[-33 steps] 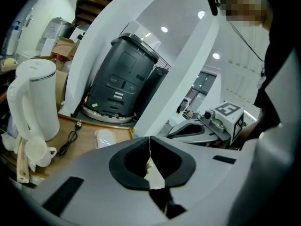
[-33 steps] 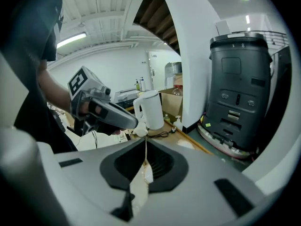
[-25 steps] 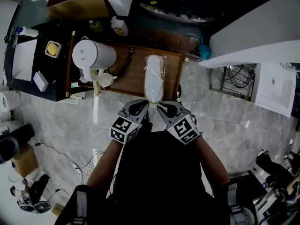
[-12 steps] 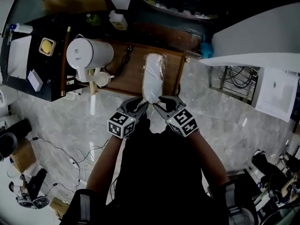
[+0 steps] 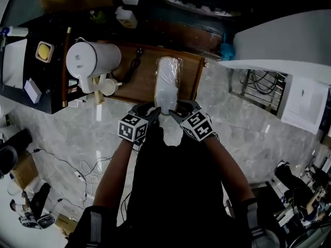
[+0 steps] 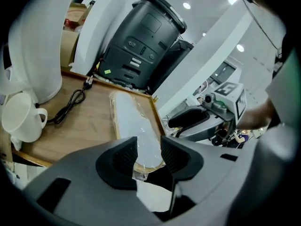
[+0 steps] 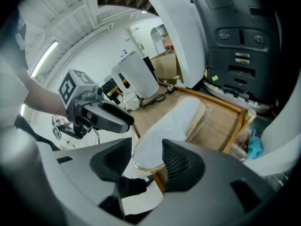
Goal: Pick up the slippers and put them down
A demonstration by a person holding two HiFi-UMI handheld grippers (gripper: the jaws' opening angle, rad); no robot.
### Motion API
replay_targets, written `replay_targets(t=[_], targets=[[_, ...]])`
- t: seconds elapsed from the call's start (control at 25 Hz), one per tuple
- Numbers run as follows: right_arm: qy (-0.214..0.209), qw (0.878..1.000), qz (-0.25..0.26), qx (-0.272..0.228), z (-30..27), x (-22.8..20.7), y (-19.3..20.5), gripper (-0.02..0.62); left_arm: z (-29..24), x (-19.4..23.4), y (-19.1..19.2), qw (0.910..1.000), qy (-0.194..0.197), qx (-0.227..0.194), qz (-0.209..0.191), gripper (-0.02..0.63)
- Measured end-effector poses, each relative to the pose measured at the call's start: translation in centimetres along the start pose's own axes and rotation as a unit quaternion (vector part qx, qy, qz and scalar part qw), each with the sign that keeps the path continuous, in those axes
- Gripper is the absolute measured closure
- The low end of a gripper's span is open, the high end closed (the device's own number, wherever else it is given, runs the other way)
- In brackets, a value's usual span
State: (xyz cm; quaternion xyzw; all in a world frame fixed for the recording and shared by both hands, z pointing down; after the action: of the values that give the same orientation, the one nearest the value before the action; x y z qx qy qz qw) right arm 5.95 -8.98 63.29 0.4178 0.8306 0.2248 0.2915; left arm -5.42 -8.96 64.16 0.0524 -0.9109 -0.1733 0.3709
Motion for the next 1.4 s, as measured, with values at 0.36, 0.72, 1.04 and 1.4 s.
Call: replay_targets(t=[0.36,0.72,1.04,1.4], targets=[[0.008,0.996,-0.078,0.047,-3.3,-3.5,2.6,0.383,-2.7,3.1,0.6,0.998,-0.006,0.062,0.005,0.456],[-0.012,0.989,-0.135,0.063,-4.9,-5.0,3.6,0.314,-4.7,5.3,0.9,0.9931,-0.015,0.107,0.046,0.343],[-0.035,0.982,-0.164,0.087,-6.4,-5.1,4.4,0.311,-6.6,5.6,1.8,0.9855,0.012,0.138,0.098,0.319],[-0.033,0.983,-0.145,0.106,-7.1,-4.9,4.5,0.313,-7.4,4.9,2.0,0.9864,0.01,0.143,0.08,0.361]])
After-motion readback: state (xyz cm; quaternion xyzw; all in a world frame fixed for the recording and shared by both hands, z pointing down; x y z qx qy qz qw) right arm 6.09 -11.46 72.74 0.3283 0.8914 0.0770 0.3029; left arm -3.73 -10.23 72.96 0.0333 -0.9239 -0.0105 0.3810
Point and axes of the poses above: the fingertips, and each gripper's own axes: z backward along the fingers, x to its left, y out of its underside, the point moved 4 cm from there along z, backward along the fingers, and after that the axes turned 13 degrees about z, right-handed, at the moved point
